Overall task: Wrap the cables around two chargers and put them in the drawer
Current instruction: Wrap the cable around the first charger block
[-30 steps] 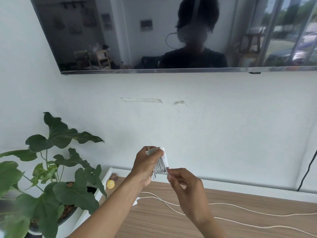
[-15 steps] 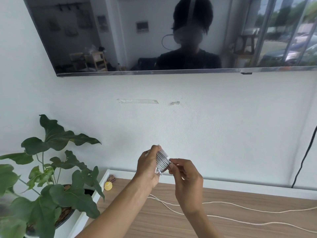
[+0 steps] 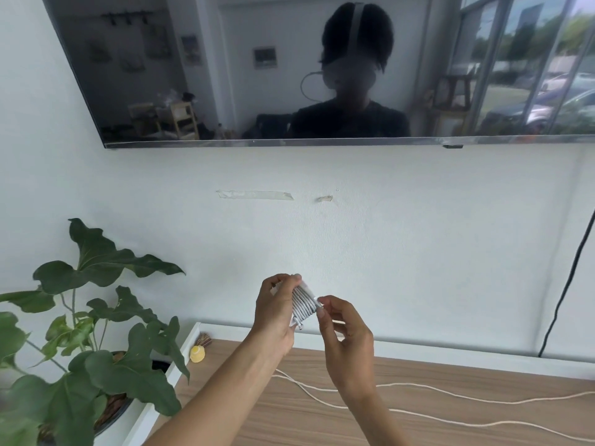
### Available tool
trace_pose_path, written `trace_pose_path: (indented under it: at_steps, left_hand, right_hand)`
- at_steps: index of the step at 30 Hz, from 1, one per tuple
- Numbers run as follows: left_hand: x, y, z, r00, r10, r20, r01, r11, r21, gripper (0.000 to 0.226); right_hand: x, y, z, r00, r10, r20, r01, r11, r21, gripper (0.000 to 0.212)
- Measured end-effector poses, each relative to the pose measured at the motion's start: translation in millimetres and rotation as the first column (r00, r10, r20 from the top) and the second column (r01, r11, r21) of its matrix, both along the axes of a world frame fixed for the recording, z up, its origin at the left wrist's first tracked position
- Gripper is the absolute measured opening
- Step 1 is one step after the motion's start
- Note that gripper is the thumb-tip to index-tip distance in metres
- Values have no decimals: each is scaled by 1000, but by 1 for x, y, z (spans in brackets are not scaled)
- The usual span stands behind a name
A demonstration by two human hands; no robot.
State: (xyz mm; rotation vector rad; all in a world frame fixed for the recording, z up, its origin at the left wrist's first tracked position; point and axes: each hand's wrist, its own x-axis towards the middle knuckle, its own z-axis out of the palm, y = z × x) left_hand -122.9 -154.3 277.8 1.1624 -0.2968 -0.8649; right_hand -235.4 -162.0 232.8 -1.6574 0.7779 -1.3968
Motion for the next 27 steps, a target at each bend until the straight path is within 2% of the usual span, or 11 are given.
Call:
trace_pose_path:
  at_steps: [4,8,11,13,16,18,21,23,27]
  left_hand:
    - [0,3,0,984,-62,166,69,997,-34,15]
    - [1,8,-4,930,-207,305,242,967,-80,16]
    - [5,10,-6,878,-245,411,291,955,-54,13]
    - [6,12,-6,842,-262,471,322,945,-51,15]
    - [10,14,-9,742,-325,586,399,917,3,23]
    - [14,15,-10,666,-348,659,396,915,83,32]
    - [16,19,-12,577,-409,707,430,888,162,38]
    - [13,21,-15,525,-445,726,460,866,198,43]
    - [12,19,-21,476,-504,721,476,837,271,72]
  right_hand:
    - [-5,-5,9,998,-3,-66,1,999,-32,6]
    - [-14,-19,24,974,56,-221,-75,994,-79,18]
    - [-25,-33,35,952,107,-286,-109,994,9,16]
    - [-27,-39,41,930,216,-297,-190,975,114,7]
    - [-26,-45,46,876,365,-317,-306,926,221,9]
    - [-28,-55,50,856,342,-389,-293,939,179,13]
    - [-31,-71,66,797,210,-566,-196,977,87,28]
    - [-28,-76,77,747,212,-630,-193,976,100,31]
    - [-17,-72,89,652,222,-725,-239,968,82,30]
